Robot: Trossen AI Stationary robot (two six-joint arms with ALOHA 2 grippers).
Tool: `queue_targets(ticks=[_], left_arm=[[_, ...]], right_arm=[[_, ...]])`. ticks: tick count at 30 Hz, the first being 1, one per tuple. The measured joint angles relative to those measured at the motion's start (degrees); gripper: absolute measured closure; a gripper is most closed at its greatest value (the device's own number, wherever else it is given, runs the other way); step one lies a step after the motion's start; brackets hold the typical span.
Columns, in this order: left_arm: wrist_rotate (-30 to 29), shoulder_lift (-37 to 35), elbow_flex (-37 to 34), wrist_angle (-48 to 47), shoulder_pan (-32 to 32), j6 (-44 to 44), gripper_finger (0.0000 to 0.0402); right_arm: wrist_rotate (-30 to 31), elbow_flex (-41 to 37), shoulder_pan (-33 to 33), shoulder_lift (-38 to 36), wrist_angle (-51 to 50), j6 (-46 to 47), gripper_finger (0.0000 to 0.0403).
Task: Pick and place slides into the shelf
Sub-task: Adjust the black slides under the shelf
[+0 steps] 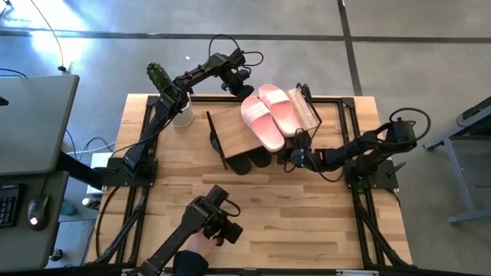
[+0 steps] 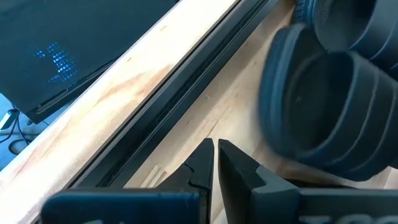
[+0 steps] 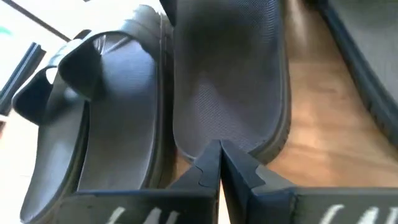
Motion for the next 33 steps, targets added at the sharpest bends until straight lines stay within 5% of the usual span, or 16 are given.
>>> queue_targets(ticks=[11, 33], left_arm=[[0.0, 0.0, 0.0, -0.1, 0.0, 0.1, 0.0390], [0.0, 0.0, 0.0, -0.1, 0.0, 0.1, 0.0390]], right_arm=[[3.8, 0.1, 5.2, -0.1, -3.8, 7.6, 0.0403], [10.9, 0.5, 3.7, -0.1, -8.8, 14.6, 0.0403]])
